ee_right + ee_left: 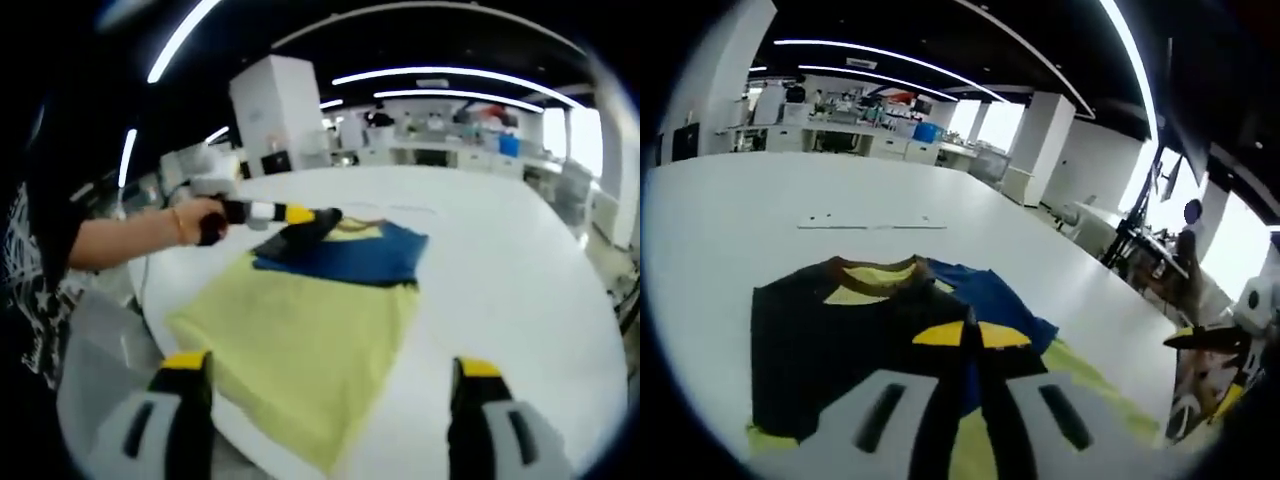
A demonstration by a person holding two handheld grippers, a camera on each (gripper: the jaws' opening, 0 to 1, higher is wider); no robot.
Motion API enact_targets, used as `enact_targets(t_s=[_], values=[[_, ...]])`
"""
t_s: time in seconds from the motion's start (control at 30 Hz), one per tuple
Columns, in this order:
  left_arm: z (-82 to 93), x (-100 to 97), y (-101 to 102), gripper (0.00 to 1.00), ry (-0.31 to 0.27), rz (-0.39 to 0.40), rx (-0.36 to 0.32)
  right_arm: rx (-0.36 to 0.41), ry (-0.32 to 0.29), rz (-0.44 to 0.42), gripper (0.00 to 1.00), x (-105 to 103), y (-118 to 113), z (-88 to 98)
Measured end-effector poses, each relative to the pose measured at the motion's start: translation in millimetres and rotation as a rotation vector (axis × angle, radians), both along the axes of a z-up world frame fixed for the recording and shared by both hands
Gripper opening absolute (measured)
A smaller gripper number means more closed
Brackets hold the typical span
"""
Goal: Fold the garment on the visible template until the final outline fits inside the template.
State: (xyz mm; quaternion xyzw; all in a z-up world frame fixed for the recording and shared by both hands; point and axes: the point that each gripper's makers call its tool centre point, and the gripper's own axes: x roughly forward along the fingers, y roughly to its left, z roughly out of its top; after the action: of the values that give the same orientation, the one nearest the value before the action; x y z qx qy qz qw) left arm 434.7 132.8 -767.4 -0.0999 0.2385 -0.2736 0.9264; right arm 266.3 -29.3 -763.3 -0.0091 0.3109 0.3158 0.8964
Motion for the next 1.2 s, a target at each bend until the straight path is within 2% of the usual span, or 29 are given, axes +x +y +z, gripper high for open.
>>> enact_targets(t_s=[0.4,0.5,0.57,0.6,0.77,0.87,0.93,1.0,1.1,1.2], values=[[-41.2,-12.6,-18.7,0.02,0.046,-0.099,0.109,-0.001,0.009,-0.007,0.99,-0.5,-1.4,-2.5],[-47.0,-16.1,-23.6,0.04,0.056,-0.126,0.109,-0.002,0.008,-0.010,0.99,0.2,-2.4,-2.1],[-46.2,-19.6,-29.4,0.05,0.042,-0.159,0.111,-0.002,0.008,-0.011,0.99,0.6,-2.7,-1.9],[-47.8,-22.5,-31.3,0.06,0.032,-0.187,0.134,-0.002,0.006,-0.011,0.99,1.3,-2.7,-1.2],[-44.6,-30.3,-35.9,0.14,-0.013,-0.235,0.170,0.000,-0.003,-0.013,0.99,4.0,-1.9,1.2],[-38.0,-35.5,-35.5,0.23,-0.034,-0.254,0.174,-0.002,-0.005,-0.014,0.99,7.1,-0.6,2.4],[-32.2,-36.2,-30.8,0.37,-0.054,-0.245,0.177,0.000,-0.010,-0.011,0.99,9.7,1.6,4.3],[-24.5,-36.2,-27.6,0.53,-0.064,-0.227,0.145,0.002,-0.011,-0.005,0.99,11.9,3.6,5.3],[-17.8,-35.4,-20.9,0.70,-0.086,-0.221,0.153,0.001,-0.015,0.010,0.99,16.0,8.3,7.1],[-6.8,-40.6,-15.6,0.84,-0.119,-0.228,0.175,0.002,-0.013,0.026,0.99,19.6,13.5,8.3]])
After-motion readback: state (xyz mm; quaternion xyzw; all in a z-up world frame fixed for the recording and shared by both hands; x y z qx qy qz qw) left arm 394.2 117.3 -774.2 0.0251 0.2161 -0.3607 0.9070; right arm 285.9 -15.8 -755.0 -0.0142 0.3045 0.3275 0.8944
